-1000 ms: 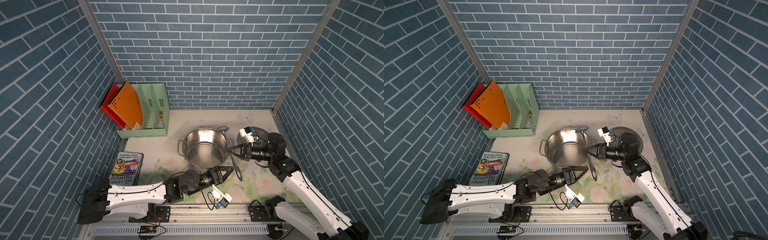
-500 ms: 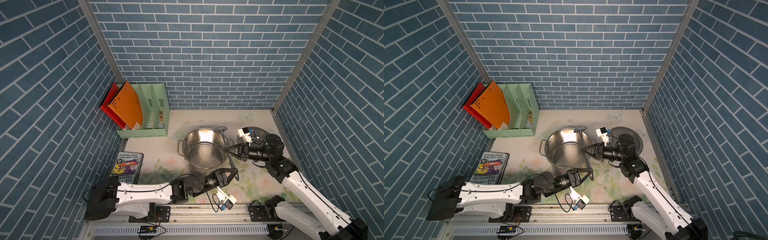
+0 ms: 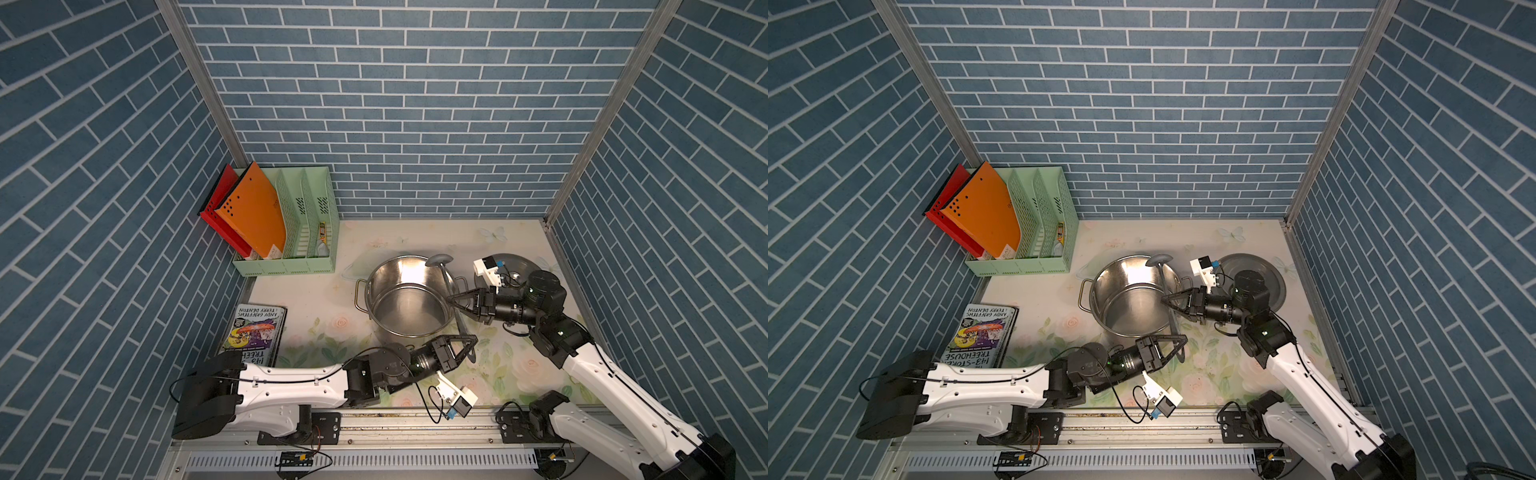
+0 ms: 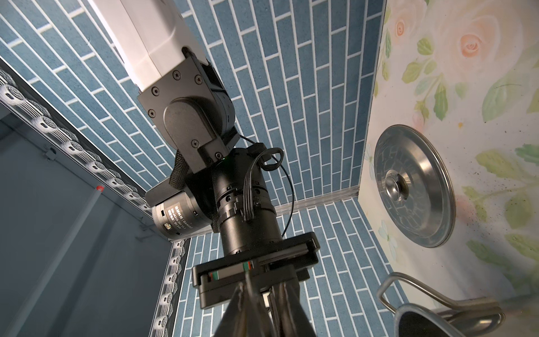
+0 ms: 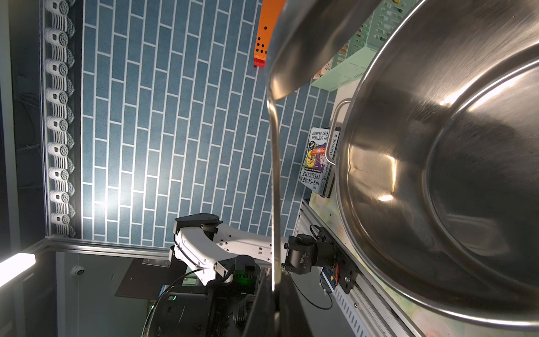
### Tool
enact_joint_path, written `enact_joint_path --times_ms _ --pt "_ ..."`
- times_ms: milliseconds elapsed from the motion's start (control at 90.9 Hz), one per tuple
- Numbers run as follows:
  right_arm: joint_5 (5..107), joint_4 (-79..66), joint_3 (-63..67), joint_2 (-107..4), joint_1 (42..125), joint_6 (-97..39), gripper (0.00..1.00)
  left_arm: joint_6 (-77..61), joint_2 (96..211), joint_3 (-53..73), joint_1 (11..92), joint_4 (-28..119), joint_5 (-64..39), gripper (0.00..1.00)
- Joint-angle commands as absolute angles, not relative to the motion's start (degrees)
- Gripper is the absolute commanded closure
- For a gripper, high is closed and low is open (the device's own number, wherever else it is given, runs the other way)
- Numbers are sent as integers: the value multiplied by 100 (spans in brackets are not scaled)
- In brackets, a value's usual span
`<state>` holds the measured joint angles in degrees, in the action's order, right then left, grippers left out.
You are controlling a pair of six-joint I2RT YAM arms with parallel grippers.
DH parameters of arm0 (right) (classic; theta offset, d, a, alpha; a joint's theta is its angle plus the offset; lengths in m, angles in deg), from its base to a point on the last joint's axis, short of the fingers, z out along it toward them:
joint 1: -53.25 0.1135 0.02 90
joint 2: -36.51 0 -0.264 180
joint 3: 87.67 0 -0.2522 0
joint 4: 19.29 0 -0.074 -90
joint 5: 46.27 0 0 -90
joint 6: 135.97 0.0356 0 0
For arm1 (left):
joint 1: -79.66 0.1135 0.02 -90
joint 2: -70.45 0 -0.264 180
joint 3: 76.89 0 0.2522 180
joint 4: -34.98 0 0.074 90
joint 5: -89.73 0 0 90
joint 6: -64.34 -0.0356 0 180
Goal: Stir the soup with a spoon
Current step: Pick up the spoon from the center of the board.
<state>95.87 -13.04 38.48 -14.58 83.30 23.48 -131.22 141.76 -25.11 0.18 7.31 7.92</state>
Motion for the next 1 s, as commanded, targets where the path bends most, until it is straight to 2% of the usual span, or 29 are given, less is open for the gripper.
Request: enact_joint_path --times_ms 0,77,154,374,462,561,627,704,990 --pt "9471 -1616 3898 -1352 8437 2390 100 -12964 14151 -2378 -9 545 793 76" --pt "9434 -1606 3907 -1325 8480 2401 100 -12908 14202 -2367 -14 490 799 78" --pt "9414 -1607 3911 -1300 8505 2400 100 -12857 14225 -2362 -14 435 776 100" --pt "9340 -1599 3903 -1253 8515 2400 99 -12197 13996 -2292 -14 550 582 100" --pt "9252 -1610 3923 -1221 8518 2409 77 -11867 13851 -2248 -13 577 546 100" --pt "9125 -1692 3937 -1156 8515 2421 42 -11686 13708 -2248 -6 636 530 100" --pt "9019 -1744 3953 -1110 8516 2422 28 -11563 13653 -2243 6 674 510 100" --pt "8894 -1799 3985 -1044 8516 2412 20 -11507 13574 -2237 58 675 509 100" --pt "8134 -1858 4235 -430 8515 2102 9 -10359 13091 -1846 335 918 211 100"
